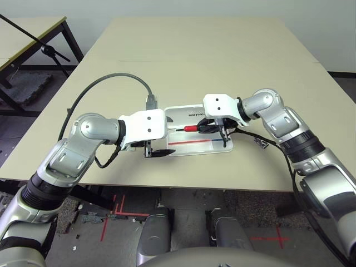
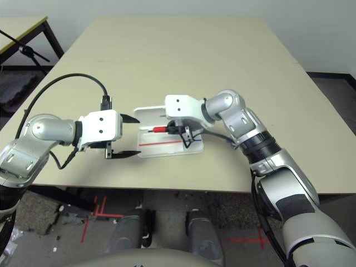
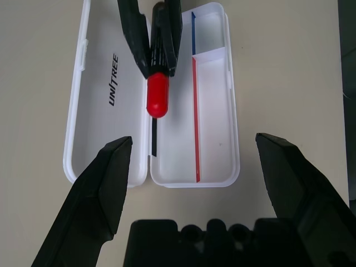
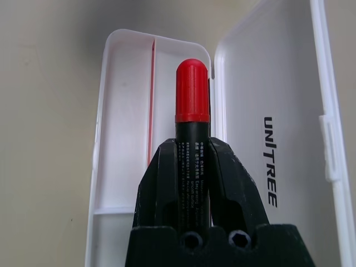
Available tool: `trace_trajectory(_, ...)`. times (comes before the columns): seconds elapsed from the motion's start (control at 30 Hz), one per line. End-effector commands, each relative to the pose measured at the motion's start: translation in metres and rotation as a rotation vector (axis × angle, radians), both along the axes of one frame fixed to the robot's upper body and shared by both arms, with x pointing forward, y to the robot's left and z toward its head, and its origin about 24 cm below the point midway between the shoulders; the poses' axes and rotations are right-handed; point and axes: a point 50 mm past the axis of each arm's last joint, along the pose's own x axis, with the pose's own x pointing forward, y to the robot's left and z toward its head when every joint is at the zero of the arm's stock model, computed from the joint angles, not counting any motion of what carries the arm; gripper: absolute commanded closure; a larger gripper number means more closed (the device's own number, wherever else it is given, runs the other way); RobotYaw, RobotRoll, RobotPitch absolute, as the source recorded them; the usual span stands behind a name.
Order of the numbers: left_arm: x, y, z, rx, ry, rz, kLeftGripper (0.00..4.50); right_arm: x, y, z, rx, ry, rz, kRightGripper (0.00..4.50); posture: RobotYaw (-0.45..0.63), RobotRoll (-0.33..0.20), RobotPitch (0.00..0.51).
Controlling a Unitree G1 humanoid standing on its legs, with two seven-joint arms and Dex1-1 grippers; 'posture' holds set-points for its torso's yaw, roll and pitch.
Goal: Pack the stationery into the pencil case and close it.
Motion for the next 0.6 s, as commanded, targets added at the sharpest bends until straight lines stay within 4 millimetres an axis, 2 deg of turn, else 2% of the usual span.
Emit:
trace_trajectory(0.03,-0.003,-0.001,-0.001,0.007,-0.002,0.0,0.0,0.003,0.005,-0.002,0.0,-0.015,0.009,3.99,0.19,0.0,0.066)
trace_trajectory(0.23,-0.003,0.0,0.0,0.011,-0.003,0.001,0.0,0.003,0.007,-0.005,0.018,-0.017,0.033,3.99,0.19,0.0,0.065)
trace_trajectory(0.43,-0.004,0.001,-0.001,0.014,-0.001,0.001,0.0,-0.002,0.005,0.001,0.017,-0.079,0.115,1.87,0.18,0.0,0.065)
trace_trajectory(0.6,-0.005,0.001,-0.001,0.014,0.001,0.001,0.0,-0.003,-0.012,0.018,0.07,-0.034,0.101,0.02,0.19,0.0,0.065)
